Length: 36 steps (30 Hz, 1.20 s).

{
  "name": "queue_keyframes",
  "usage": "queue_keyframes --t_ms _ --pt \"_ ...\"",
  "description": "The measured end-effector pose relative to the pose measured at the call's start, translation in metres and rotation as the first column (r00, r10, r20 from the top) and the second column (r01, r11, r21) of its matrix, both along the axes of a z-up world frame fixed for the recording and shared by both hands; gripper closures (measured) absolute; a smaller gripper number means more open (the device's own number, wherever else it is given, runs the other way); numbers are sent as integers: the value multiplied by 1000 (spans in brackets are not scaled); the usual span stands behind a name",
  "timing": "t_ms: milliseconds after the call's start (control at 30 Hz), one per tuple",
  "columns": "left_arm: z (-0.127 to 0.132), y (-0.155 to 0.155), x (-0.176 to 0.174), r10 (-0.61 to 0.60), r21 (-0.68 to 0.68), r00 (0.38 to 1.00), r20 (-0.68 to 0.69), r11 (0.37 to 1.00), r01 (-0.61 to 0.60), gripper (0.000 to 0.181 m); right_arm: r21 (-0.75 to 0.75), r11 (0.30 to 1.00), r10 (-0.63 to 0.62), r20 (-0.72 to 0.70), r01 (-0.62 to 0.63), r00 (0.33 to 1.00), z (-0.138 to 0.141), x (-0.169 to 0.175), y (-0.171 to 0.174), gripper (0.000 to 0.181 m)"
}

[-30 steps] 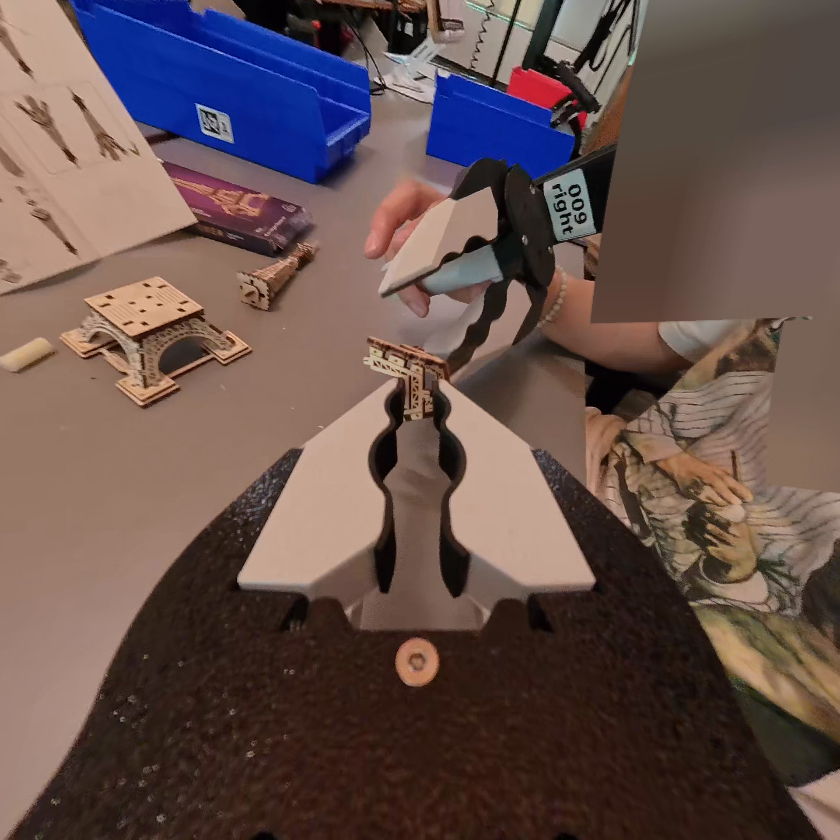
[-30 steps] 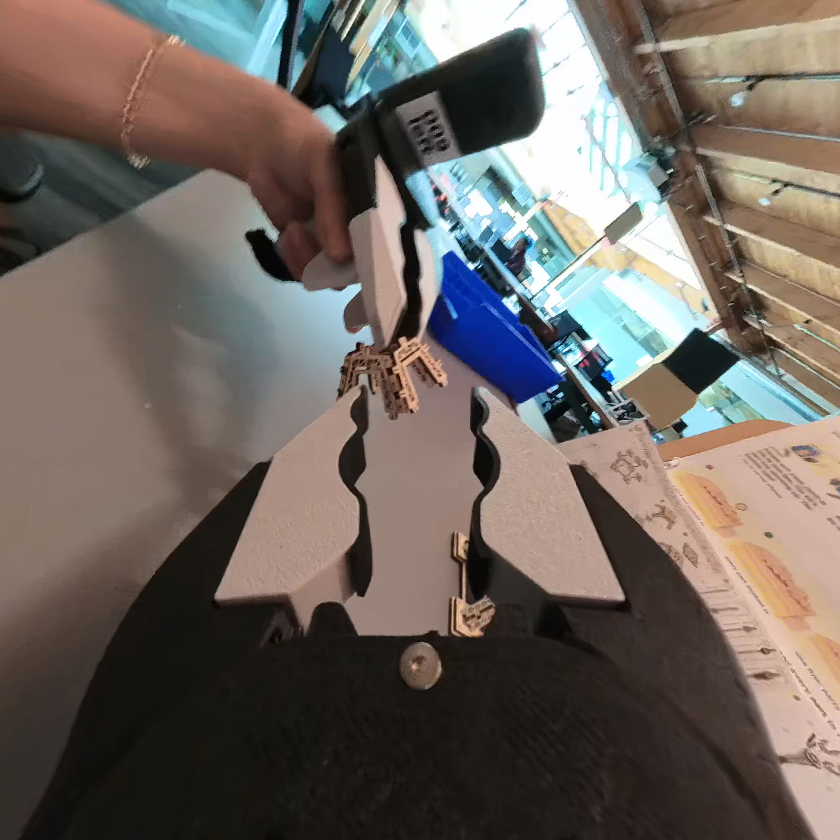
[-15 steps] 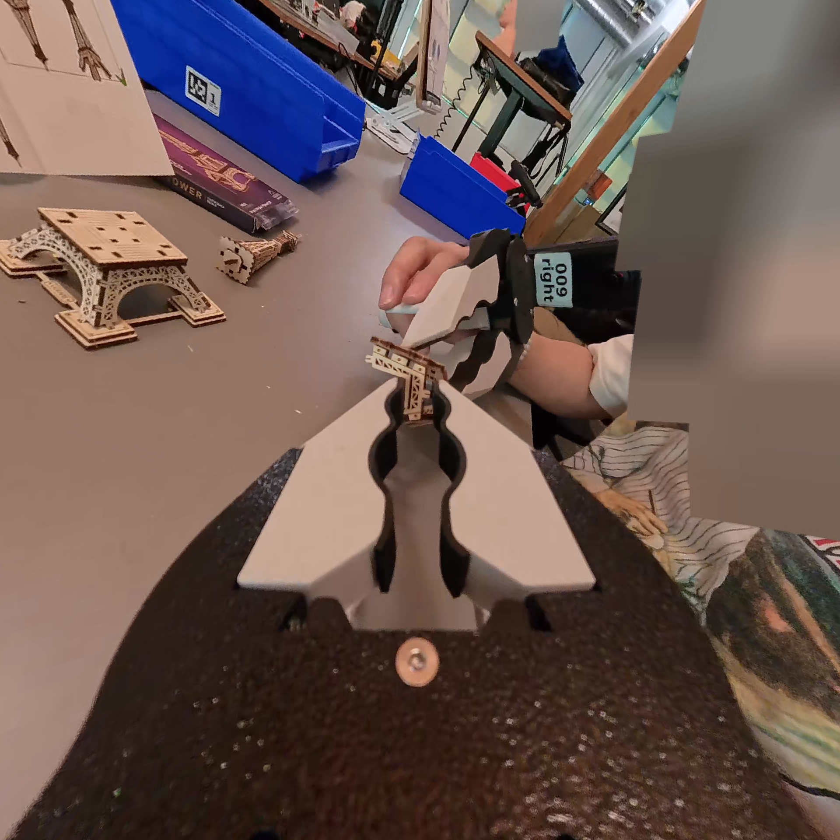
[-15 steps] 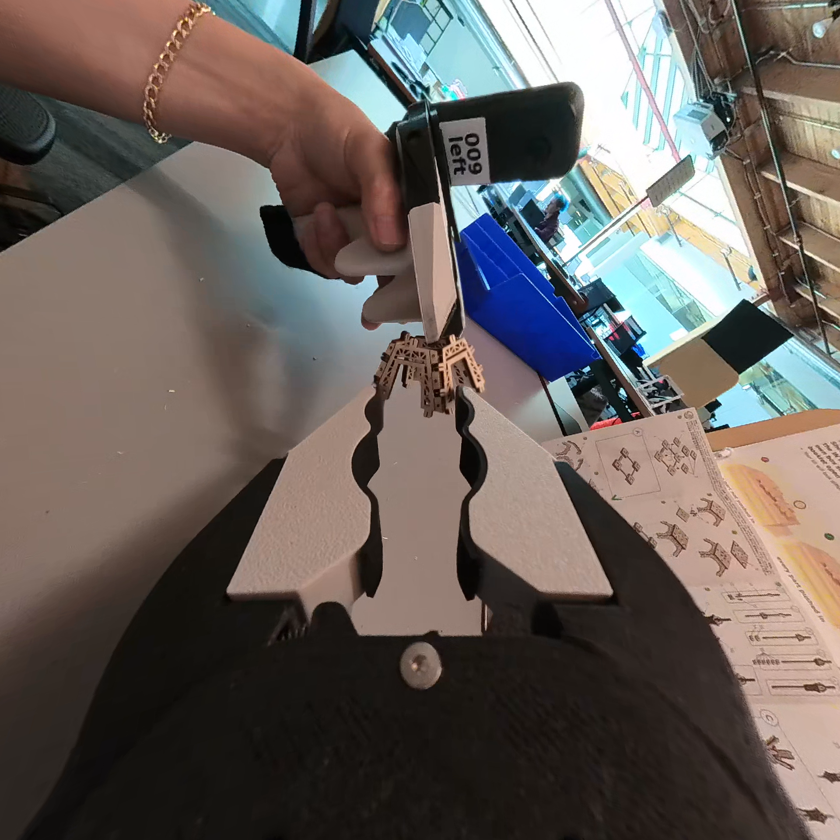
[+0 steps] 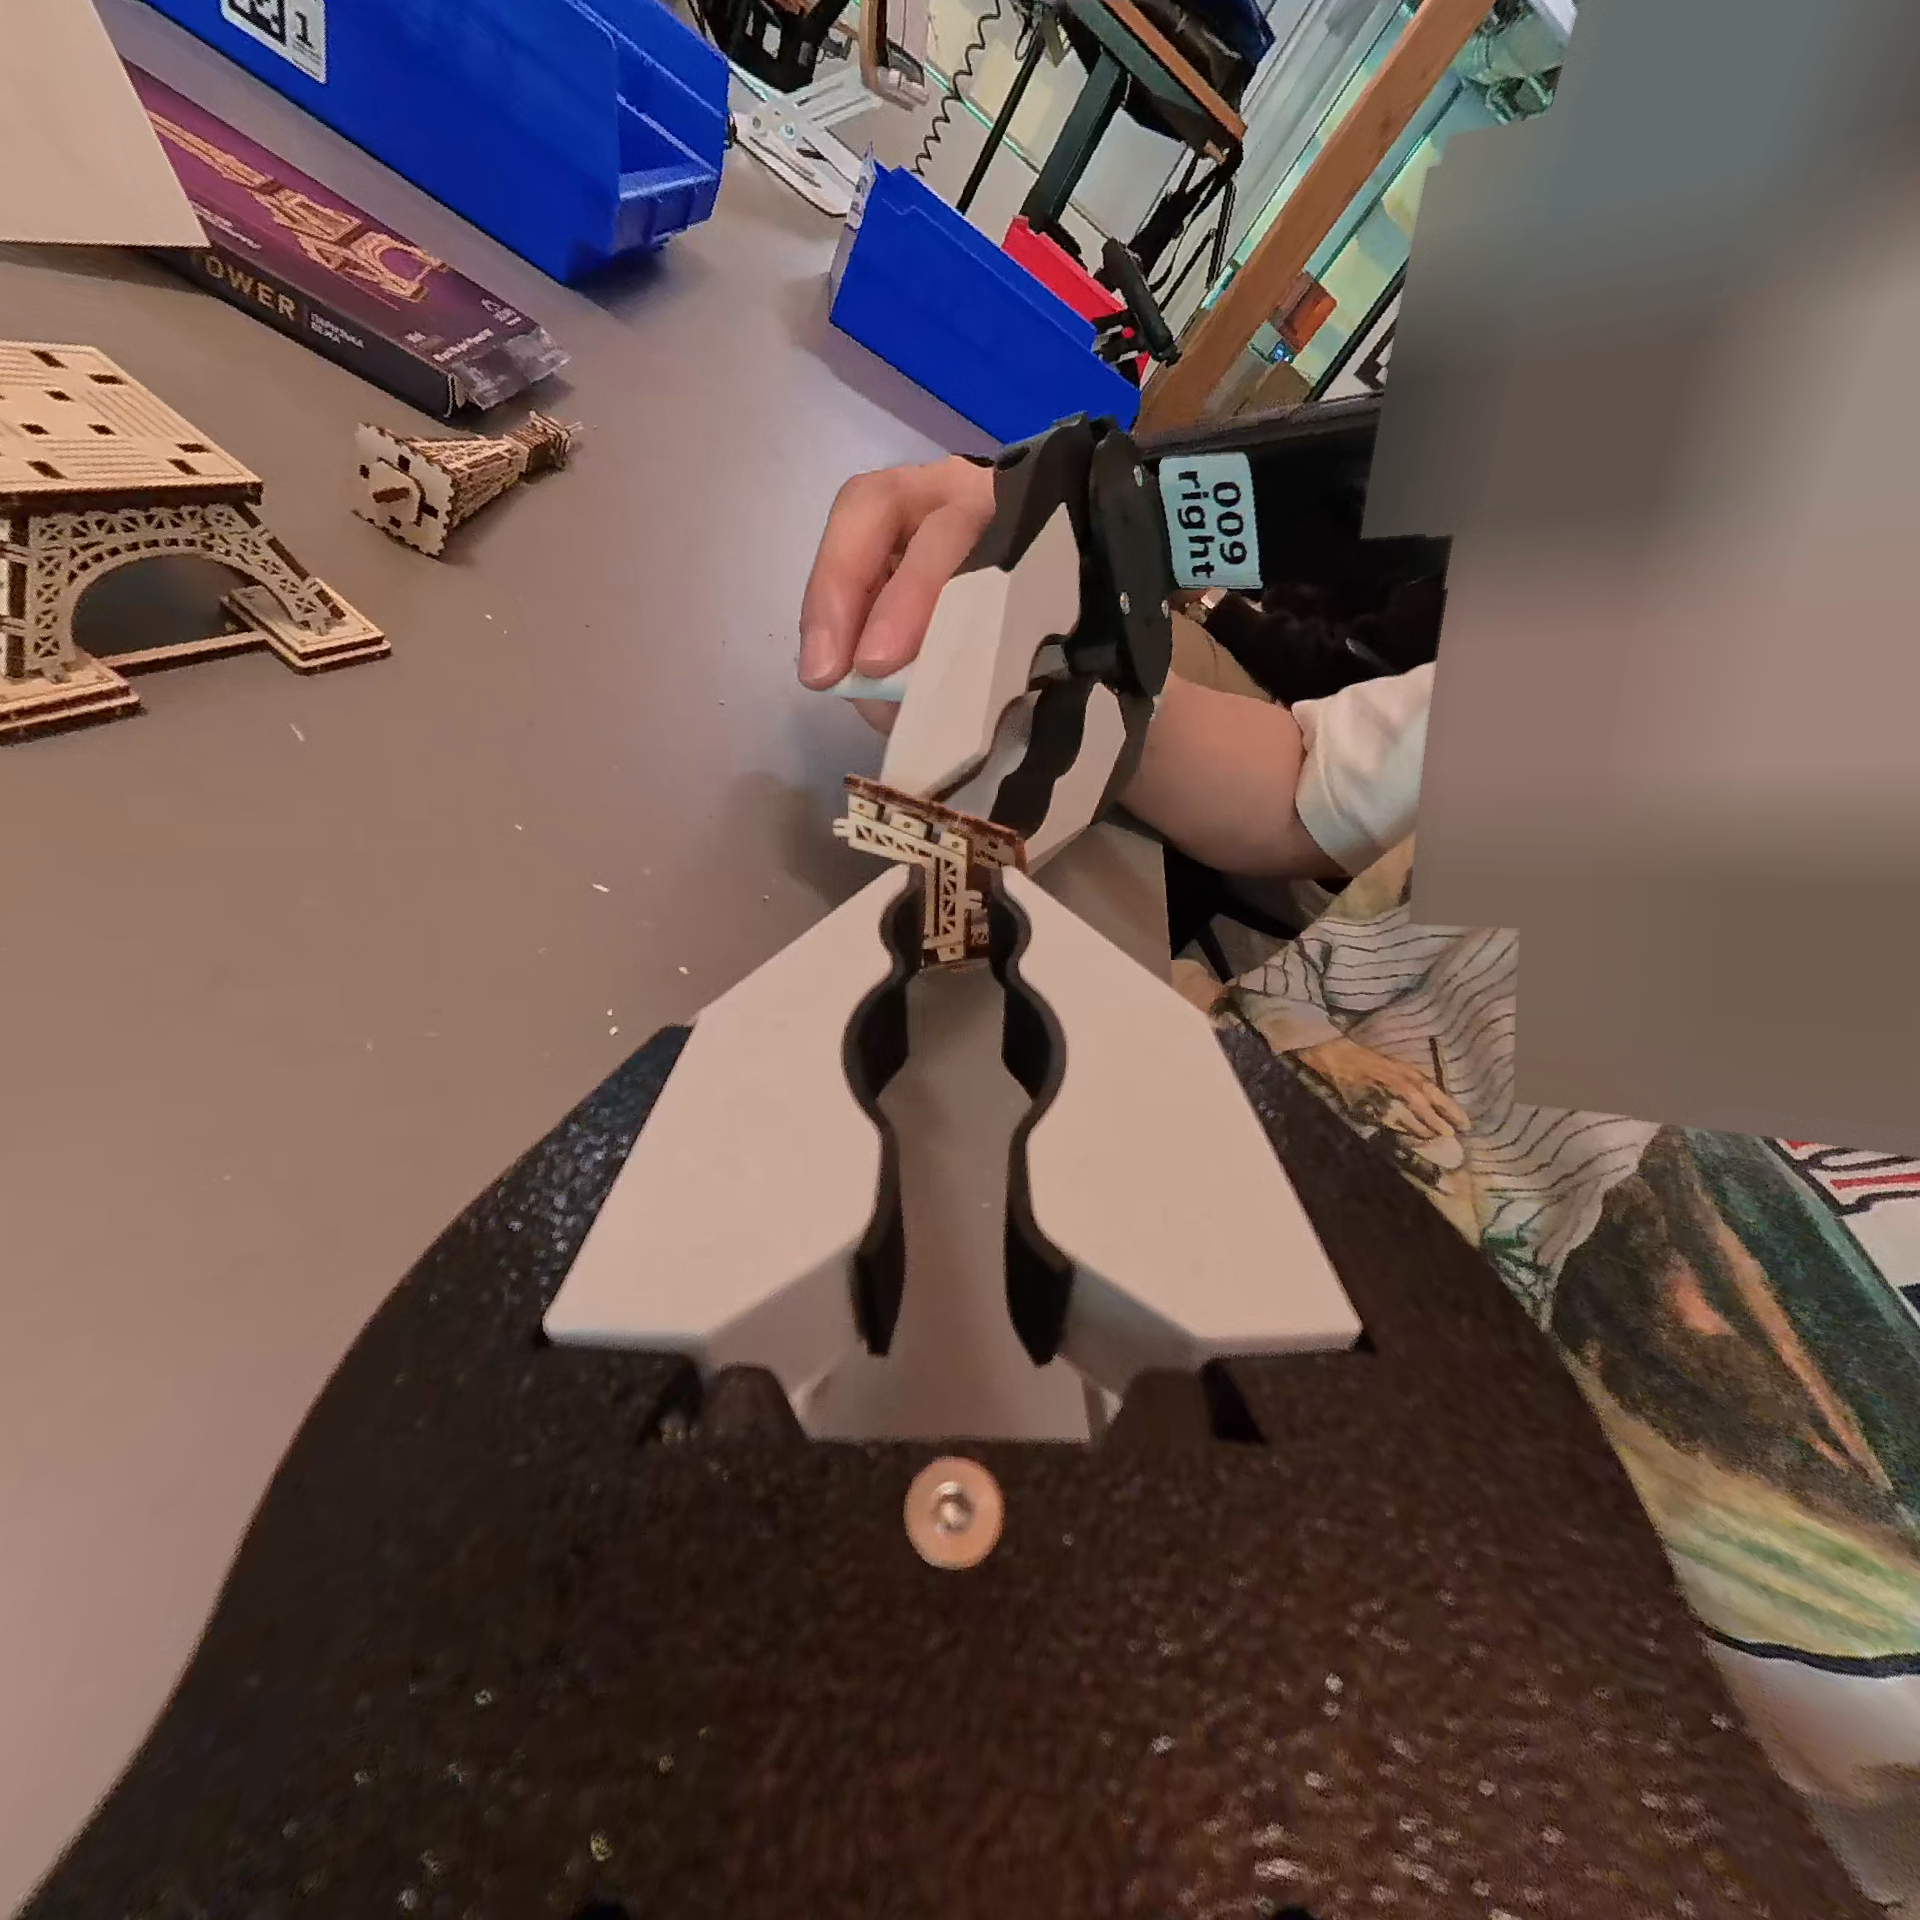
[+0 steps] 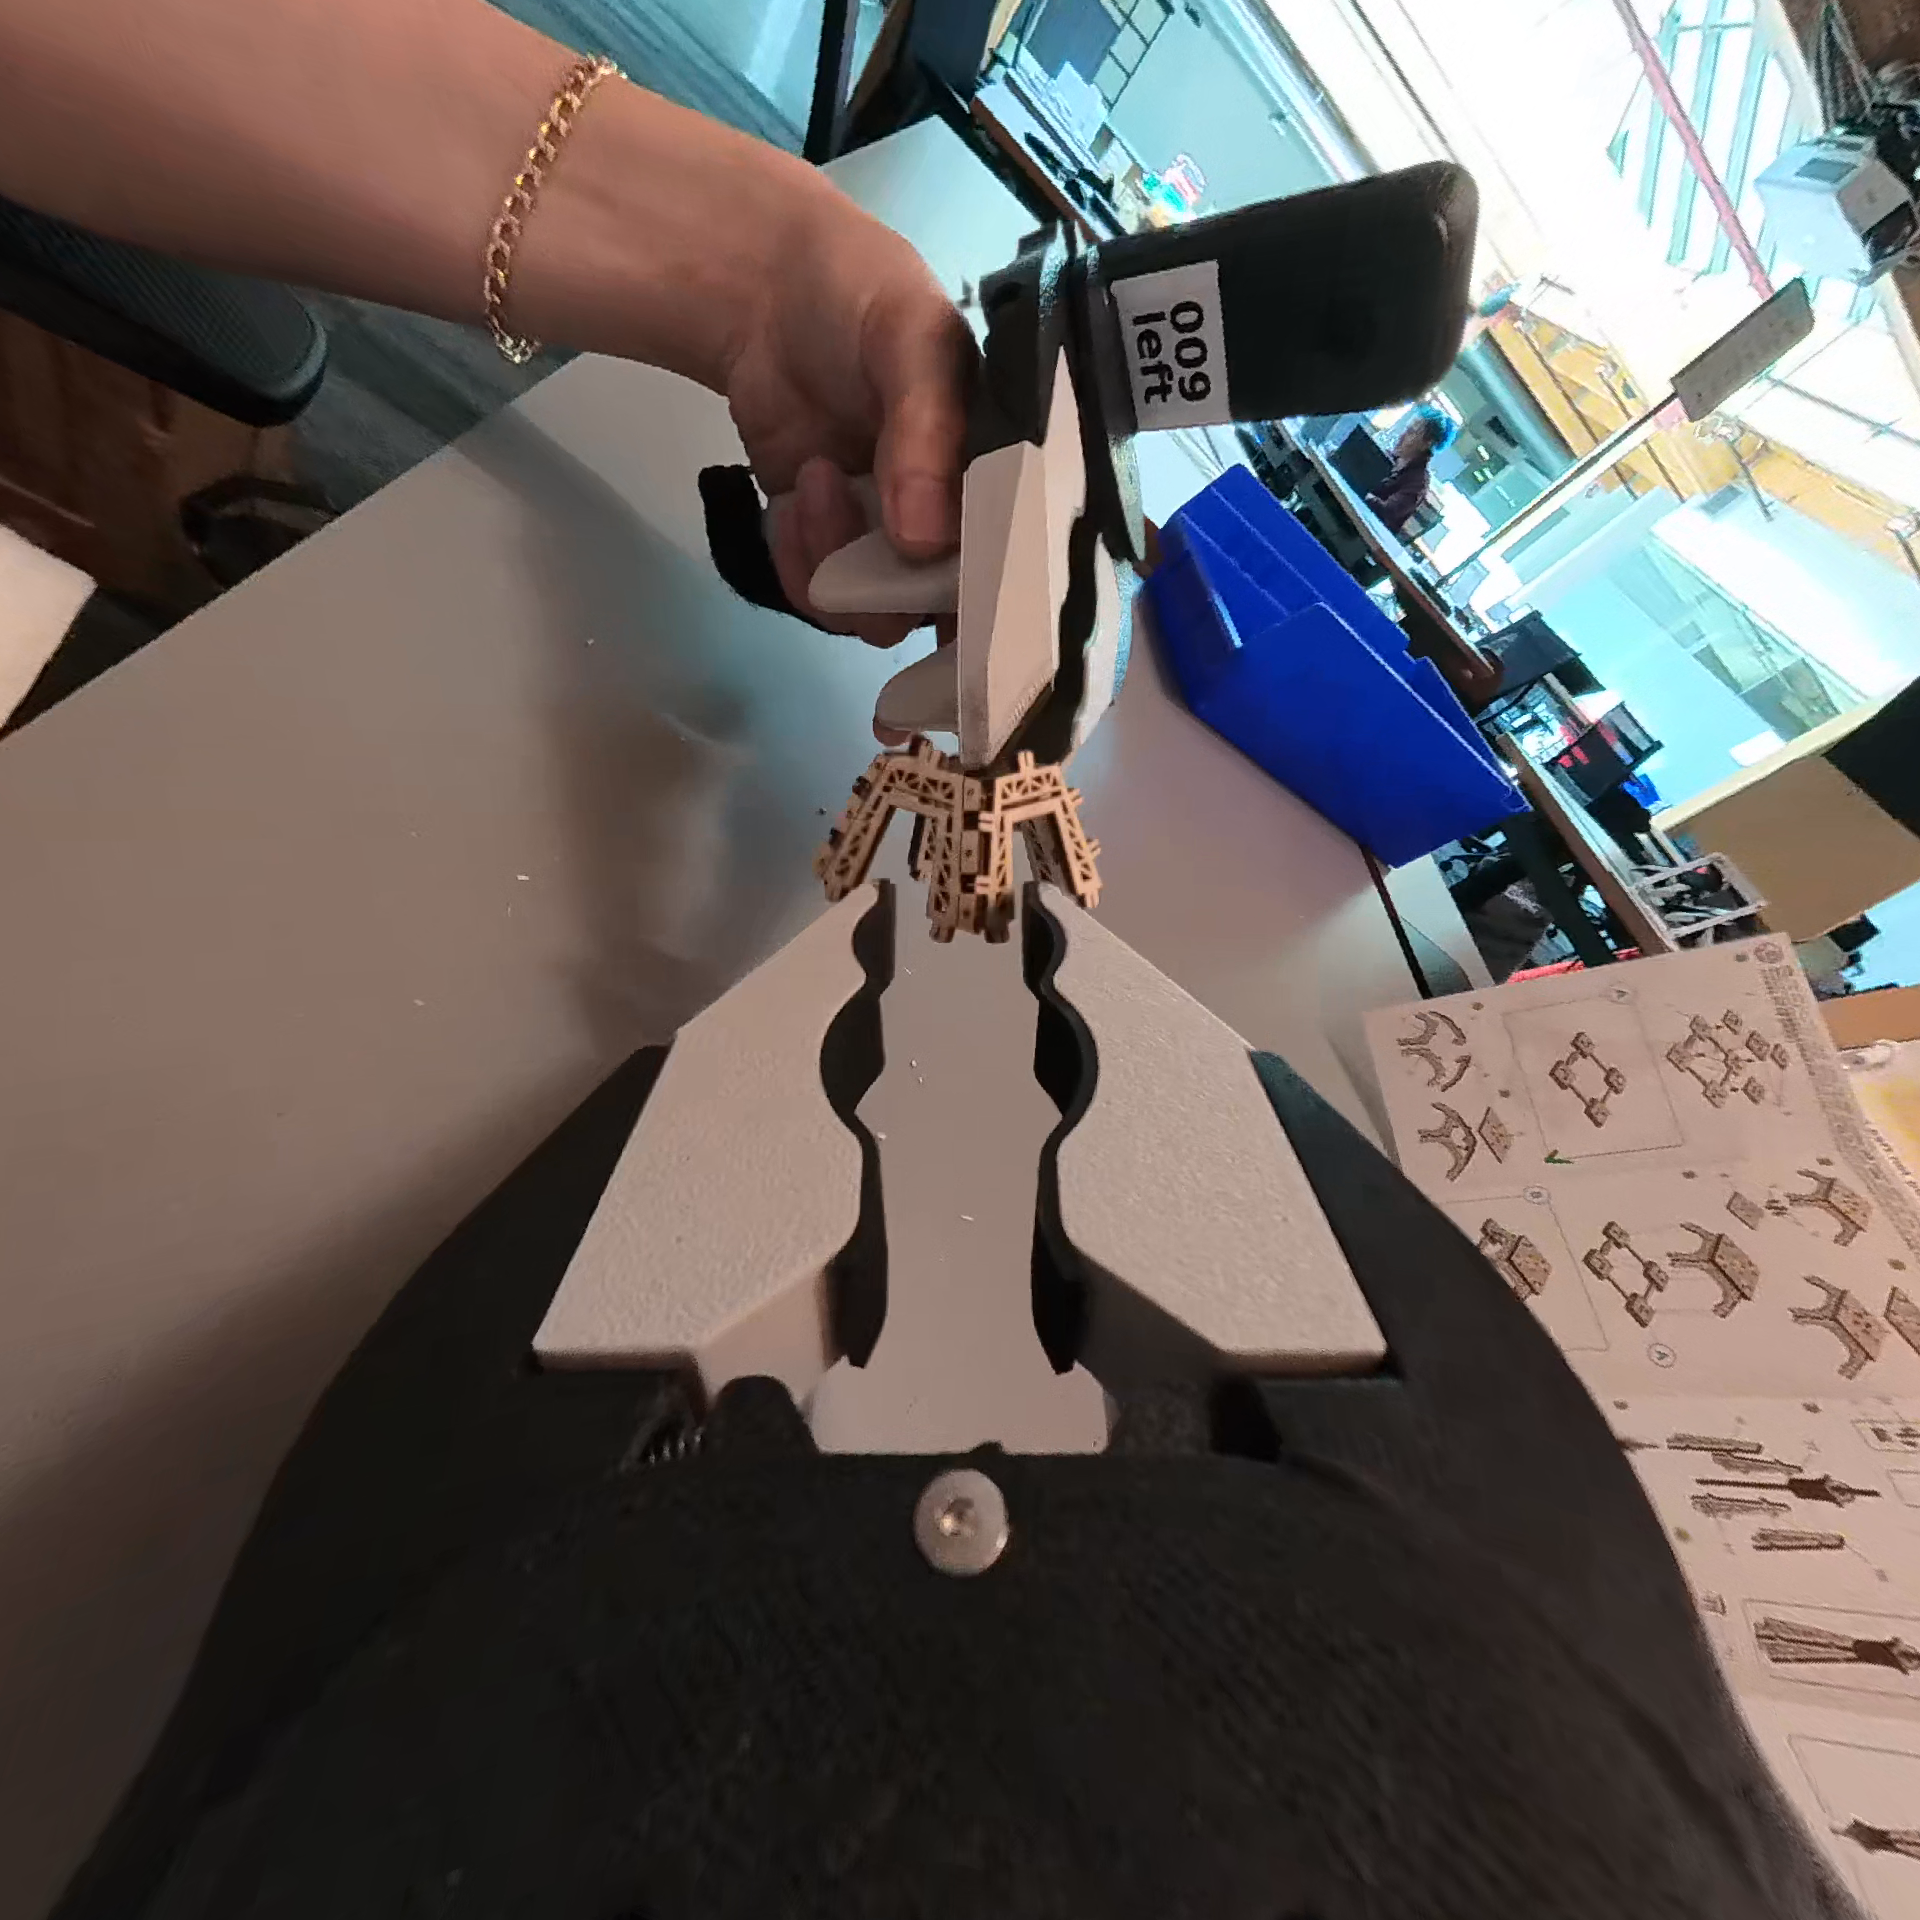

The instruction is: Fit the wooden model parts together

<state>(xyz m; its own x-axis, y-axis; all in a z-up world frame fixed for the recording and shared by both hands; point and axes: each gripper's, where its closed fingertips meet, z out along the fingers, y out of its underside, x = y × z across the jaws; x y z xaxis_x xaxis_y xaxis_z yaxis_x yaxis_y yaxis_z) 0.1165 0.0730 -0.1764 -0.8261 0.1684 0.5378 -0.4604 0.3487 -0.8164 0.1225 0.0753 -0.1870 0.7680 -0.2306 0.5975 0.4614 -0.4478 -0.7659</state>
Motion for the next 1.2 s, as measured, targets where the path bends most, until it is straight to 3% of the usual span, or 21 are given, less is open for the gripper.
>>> queue_keyframes --t_ms 133,633,833,1033,1200 --pt "-2 0 2 13 7 1000 16 1000 -13 172 25 1000 -2 -8 2 1000 2 1 2 167" --pt "-5 -2 25 166 37 959 229 983 -179 176 78 994 -69 -99 77 993 8 11 0 168" --pt "-4 -1 26 170 29 957 236 983 -182 177 136 988 -48 -188 74 981 11 10 1 168" --pt "0 -3 28 197 5 945 262 979 -206 179 235 972 54 -325 25 944 14 3 2 170" --pt "0 -3 33 225 12 906 358 969 -245 179 194 980 -3 -260 55 966 10 8 2 171"
